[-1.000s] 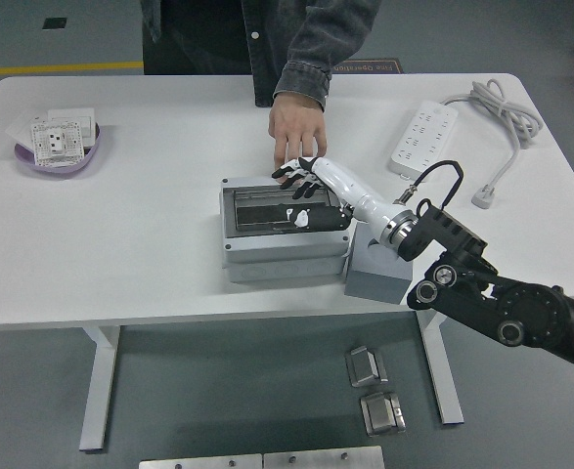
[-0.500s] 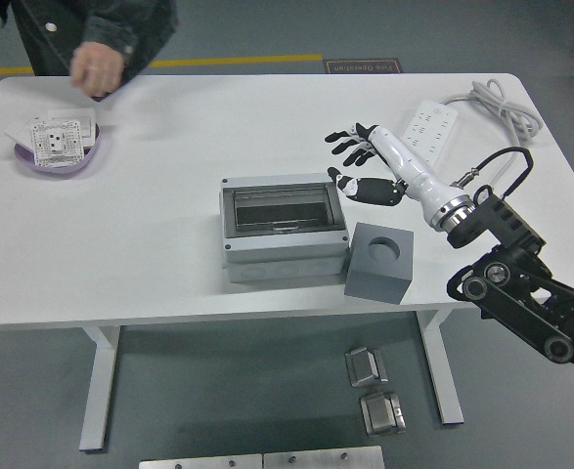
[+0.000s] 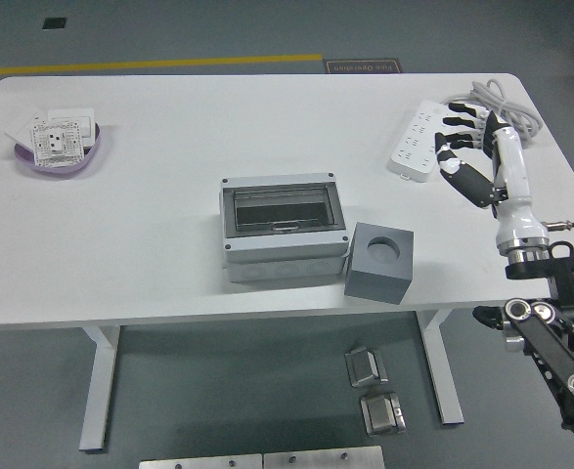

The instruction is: Pick up the cylinder from the cube,place it in the box,flap close box

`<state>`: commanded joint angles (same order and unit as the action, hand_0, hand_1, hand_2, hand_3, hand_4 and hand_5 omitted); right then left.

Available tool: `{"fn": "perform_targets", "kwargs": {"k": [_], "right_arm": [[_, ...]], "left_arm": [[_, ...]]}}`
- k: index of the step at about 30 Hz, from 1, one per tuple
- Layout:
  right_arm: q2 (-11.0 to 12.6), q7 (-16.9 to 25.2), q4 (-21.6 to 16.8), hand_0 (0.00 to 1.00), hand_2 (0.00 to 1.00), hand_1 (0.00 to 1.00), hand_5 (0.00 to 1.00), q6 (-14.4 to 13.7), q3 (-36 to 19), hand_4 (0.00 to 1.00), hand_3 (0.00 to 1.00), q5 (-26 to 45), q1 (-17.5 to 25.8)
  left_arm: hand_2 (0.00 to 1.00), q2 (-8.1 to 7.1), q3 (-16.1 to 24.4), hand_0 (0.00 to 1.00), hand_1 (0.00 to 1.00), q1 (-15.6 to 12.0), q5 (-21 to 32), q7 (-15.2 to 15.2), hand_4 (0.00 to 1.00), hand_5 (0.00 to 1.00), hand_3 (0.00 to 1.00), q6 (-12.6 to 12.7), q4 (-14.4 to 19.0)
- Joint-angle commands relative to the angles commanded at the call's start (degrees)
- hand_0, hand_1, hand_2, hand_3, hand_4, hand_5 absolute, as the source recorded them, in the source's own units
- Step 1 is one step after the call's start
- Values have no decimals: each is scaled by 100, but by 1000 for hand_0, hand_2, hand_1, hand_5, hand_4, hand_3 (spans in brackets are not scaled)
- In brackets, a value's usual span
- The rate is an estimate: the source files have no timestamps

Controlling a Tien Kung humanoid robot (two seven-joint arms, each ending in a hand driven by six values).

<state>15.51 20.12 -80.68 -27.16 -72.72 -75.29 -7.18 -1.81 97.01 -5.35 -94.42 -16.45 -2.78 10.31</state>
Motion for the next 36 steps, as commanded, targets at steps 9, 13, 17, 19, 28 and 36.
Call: {"fn": "perform_targets", "kwargs": {"k": [9,13,17,19,28,36], "right_arm": [[-46,808,34,528,646,532,209,98,-441,605,715,1166,250],[4,833,18,539,654,554,215,97,-613,628,719,1298,336],[10,848,5,546,655,564,215,101,-761,623,715,1330,422],[-6,854,-11,546,655,564,215,101,-829,623,715,1305,454],[-55,822,-13,545,654,559,217,106,-926,625,713,1117,446],[-98,820,22,543,654,558,249,112,-891,654,710,1072,453]], "left_arm": [[569,-166,-3,670,658,99,-47,69,380,20,669,-1,0],[568,-223,-64,670,660,149,-6,92,382,22,670,1,0],[570,-240,-71,670,663,150,6,92,392,33,670,1,0],[570,-232,-34,670,663,136,-2,79,392,33,670,4,0],[571,-225,58,670,664,85,21,40,395,33,671,33,0],[571,-253,283,671,666,74,-114,4,395,37,670,54,0]]}}
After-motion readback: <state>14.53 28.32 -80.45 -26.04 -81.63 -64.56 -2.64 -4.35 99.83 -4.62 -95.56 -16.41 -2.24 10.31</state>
